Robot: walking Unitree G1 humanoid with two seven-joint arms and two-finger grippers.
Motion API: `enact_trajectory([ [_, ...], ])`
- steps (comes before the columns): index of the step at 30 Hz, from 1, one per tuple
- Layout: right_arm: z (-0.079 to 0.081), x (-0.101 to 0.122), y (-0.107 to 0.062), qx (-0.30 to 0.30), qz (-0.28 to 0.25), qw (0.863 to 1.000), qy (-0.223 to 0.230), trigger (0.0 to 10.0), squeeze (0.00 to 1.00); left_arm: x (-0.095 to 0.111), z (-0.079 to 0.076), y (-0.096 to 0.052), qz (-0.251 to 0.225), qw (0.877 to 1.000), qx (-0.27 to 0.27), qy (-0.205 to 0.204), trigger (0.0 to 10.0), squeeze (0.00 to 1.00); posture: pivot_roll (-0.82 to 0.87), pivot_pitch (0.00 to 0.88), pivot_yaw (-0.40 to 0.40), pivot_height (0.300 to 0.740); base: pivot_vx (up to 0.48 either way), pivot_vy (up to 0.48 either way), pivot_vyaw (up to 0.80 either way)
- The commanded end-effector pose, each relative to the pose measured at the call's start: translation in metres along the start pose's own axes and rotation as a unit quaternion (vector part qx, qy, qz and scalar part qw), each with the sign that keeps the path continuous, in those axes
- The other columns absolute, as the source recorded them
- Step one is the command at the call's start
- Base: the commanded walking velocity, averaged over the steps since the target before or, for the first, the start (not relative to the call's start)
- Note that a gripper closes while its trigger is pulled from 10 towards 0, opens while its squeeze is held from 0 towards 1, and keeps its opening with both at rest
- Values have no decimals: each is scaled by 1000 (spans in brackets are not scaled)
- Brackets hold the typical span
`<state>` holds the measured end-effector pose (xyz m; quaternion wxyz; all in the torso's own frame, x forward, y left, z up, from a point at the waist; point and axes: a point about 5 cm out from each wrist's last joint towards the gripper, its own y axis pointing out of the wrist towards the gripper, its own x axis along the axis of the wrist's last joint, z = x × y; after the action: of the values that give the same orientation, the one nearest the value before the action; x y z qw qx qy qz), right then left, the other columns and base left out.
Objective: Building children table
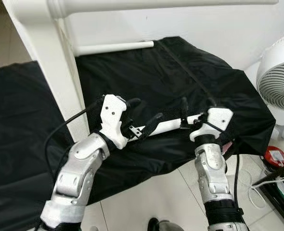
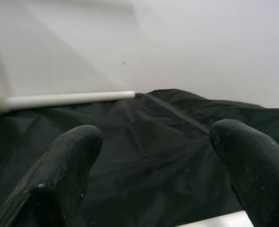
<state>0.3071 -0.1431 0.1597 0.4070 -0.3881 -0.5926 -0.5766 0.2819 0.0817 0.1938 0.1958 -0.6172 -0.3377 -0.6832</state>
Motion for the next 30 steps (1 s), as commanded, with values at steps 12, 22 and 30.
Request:
enact_trajectory([
  [12, -1, -13, 11, 2, 21, 999, -25, 10000, 0, -14, 16, 12, 0, 1000, 10, -2, 10000, 0, 46, 0, 42, 740, 0, 0, 0],
  [22, -3, -43, -21, -23, 69, 997, -17, 10000, 0, -50, 2, 5, 6, 1000, 14, -12, 10000, 0, 41, 0, 20, 740, 0, 0, 0],
  [30, 1, -47, -35, -39, 78, 996, -6, 10000, 0, -59, 5, -1, 1, 998, 61, -23, 10000, 0, 27, 0, -9, 740, 0, 0, 0],
])
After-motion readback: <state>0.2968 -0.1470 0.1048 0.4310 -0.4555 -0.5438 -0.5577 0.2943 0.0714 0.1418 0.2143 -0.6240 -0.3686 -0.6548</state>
